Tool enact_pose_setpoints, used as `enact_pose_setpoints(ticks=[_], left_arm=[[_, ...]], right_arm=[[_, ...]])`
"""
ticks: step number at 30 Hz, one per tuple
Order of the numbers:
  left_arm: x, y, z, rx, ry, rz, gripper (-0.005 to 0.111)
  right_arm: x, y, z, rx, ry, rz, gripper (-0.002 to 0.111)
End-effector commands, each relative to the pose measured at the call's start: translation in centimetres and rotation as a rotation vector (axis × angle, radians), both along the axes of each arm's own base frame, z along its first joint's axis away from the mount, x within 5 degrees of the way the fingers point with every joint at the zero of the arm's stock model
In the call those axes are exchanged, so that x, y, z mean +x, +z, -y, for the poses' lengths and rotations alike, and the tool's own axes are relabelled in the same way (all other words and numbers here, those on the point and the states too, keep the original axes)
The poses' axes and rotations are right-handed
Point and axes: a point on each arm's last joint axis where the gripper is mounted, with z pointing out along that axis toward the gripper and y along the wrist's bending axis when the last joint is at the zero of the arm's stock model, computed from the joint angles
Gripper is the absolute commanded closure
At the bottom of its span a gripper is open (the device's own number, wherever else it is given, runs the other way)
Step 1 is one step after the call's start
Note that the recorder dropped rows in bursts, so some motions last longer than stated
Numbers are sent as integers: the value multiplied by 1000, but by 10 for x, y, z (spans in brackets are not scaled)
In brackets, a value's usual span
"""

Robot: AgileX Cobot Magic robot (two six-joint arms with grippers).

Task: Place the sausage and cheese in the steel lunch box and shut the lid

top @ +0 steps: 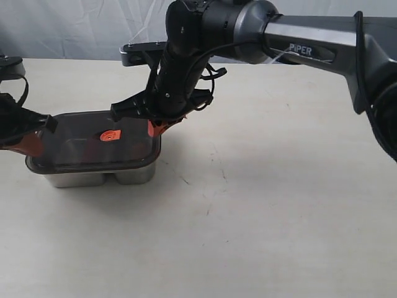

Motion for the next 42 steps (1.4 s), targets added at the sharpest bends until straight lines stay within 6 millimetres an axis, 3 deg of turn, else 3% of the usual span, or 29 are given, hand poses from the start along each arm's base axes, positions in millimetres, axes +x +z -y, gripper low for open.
enact_pose_setpoints(ticks=[1,20,24,27,30,37,42], left_arm=[[5,-12,0,-8,3,-38,107],[10,-16,-1,10,16,-3,107],[11,-16,-1,10,17,0,107],[11,-16,-1,10,17,0,107],[12,-15,-2,12,22,17,107],[15,-9,-1,6,21,28,107],[11,4,0,0,2,36,107]], right_arm=[[0,2,-2,7,13,16,109],[4,-30,-6,-30,10,-14,109],[4,-11,-6,17,4,31,109],[2,14,-3,61,5,68,109],[-10,28,-2,43,79,52,109],[-47,27,-16,-35,252,6,109],[-50,27,-16,-70,255,23,109]])
